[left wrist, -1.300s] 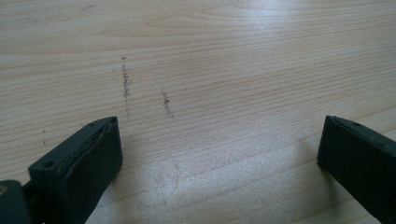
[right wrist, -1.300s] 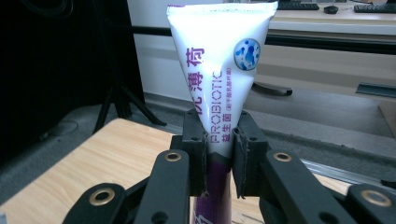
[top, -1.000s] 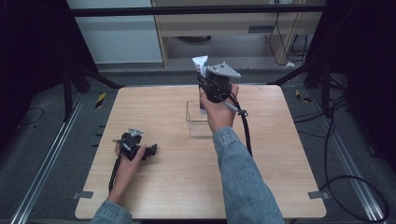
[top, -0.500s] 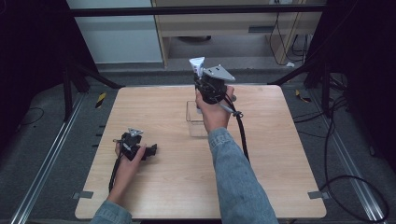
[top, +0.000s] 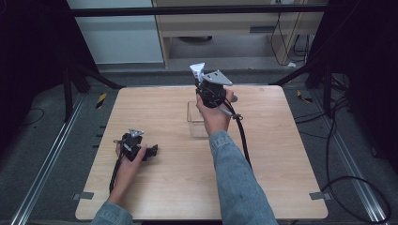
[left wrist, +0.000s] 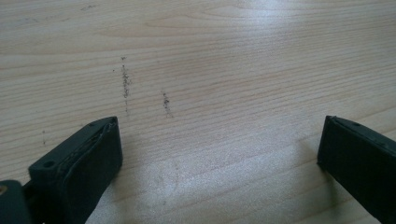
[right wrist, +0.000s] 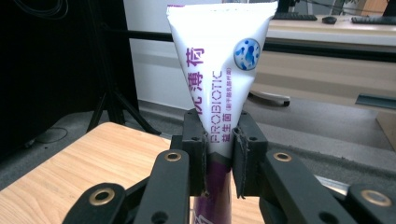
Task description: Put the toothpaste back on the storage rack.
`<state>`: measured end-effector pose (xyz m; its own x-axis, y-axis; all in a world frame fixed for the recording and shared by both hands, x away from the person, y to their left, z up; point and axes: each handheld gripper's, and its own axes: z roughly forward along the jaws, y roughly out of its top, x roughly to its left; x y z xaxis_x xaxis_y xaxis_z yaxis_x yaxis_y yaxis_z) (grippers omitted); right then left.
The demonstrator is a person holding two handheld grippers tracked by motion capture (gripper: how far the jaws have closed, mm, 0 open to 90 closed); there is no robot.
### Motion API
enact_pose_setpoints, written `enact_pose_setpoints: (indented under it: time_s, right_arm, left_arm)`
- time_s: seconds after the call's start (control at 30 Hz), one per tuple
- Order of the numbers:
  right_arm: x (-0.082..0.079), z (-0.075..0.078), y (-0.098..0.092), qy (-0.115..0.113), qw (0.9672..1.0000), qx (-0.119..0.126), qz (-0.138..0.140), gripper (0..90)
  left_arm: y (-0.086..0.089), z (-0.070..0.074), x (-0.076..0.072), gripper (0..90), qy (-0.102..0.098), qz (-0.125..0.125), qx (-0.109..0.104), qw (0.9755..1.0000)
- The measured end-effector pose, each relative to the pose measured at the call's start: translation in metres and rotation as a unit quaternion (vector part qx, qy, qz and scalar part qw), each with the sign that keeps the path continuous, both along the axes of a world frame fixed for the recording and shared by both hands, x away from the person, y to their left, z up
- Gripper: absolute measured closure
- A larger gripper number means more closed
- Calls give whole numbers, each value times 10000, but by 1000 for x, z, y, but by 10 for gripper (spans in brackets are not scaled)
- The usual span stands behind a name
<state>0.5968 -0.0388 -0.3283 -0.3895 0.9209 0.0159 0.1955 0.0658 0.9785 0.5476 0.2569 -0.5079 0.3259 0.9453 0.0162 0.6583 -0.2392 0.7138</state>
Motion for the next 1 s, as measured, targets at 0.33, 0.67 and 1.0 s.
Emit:
enact_pose_setpoints:
  time_s: [0.33,0.67,1.0]
  right_arm:
    - [7,-24,2,147,9999,-34,-66,773]
    - [12,-34,9,253,9996,-149,27,773]
    - [14,-41,12,323,9991,-275,38,771]
  left_arm:
    - [0,0,0,0,6,-9,10,10000]
    - [0,0,0,0,5,-11,11,10000]
    - [0,0,0,0,5,-16,10,10000]
